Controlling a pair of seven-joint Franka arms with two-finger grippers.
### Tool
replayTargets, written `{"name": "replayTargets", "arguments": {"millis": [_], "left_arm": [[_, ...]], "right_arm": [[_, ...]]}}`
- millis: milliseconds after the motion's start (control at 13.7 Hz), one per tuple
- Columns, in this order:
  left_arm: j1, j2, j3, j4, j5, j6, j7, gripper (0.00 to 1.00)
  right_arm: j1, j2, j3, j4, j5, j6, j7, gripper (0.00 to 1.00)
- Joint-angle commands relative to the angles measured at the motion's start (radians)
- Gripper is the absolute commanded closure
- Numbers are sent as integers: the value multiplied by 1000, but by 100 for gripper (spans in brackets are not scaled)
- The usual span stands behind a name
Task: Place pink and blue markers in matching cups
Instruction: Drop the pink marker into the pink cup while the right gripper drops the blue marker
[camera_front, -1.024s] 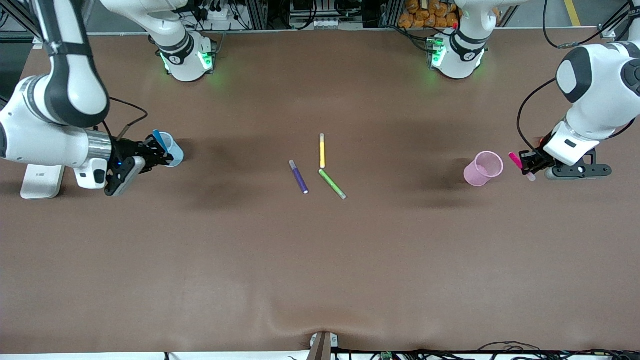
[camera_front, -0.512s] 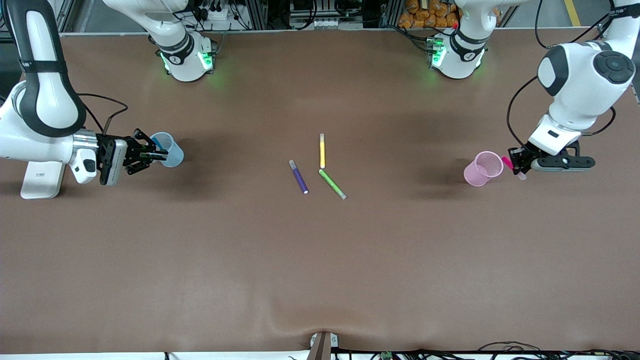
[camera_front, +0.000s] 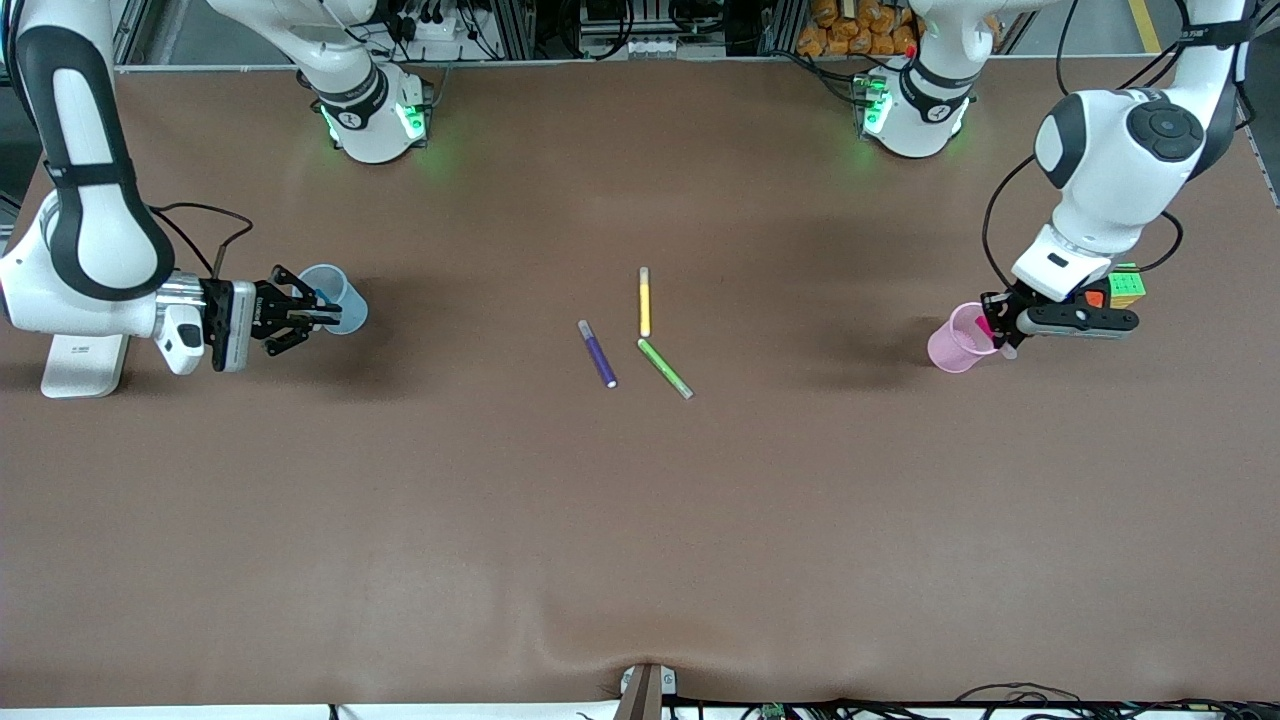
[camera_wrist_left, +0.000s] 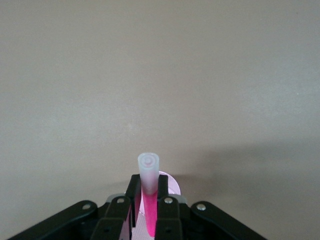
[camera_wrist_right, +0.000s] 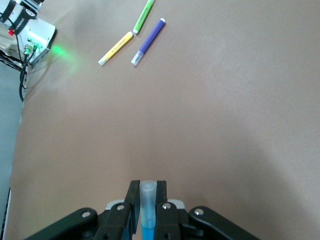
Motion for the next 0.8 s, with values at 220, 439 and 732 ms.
{"name": "replayTargets", "arguments": {"millis": [220, 439, 732], "left_arm": [[4, -23, -1, -103, -2, 123, 10, 100], [4, -6, -1, -117, -2, 154, 10, 100], [4, 9, -1, -117, -2, 154, 8, 100]], "right_arm": [[-65, 14, 14, -5, 33, -63, -50, 75], [-88, 26, 14, -5, 32, -87, -52, 42], [-93, 24, 14, 53, 32, -141, -30, 0]]}}
